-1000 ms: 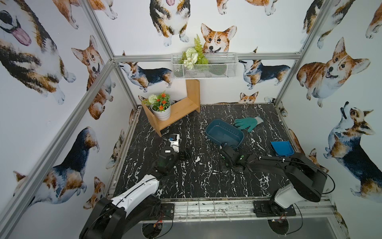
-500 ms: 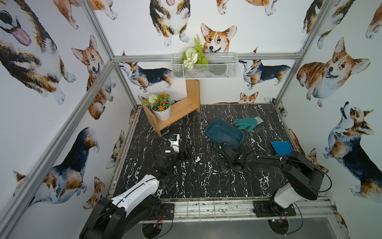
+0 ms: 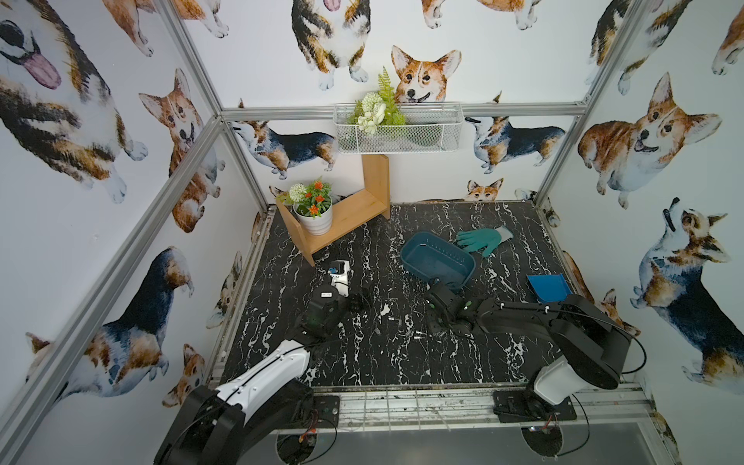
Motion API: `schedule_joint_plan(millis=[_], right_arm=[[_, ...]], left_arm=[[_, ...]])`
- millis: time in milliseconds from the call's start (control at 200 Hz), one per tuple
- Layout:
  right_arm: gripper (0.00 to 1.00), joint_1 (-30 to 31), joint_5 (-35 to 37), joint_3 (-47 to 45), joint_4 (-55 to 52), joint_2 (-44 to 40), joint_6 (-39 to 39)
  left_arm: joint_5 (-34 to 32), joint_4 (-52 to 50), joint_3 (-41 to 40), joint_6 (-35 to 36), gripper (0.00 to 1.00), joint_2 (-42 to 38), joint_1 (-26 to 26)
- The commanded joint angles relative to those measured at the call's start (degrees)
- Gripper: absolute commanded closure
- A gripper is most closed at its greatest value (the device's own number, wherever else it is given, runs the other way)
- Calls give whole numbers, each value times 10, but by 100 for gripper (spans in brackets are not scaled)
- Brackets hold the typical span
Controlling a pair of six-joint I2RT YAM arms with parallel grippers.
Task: Put the bit on the desktop into the storage box
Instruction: Pick up the screwdriver bit from the center of the board, then place the screwdriver bit in the storage box, then move the storage box to the center of the board.
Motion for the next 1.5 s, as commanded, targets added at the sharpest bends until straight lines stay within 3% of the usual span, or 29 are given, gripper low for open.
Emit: schedule_joint_plan(millis=[0,415,1101,1216,1336,1491], right_arm=[[85,1,12,15,-19,-6,0],[87,-7,55,123,-56,-11,-54],[87,-181,-1,241,17,90,-136],[77,-189,-6,263,16,119,-147],[57,-190,-19,285,16,147,-157],[53,-190,-52,315,14,183,-163]], left_arm=[[-4,12,1,4,0,-2,0],[-2,12,1,4,0,-2,0],[-4,12,-1,4,0,-7,0],[-3,12,0,4,0,-6,0],[-4,13,-2,4,0,-6,0],[-5,13,-2,4,0,-5,0]])
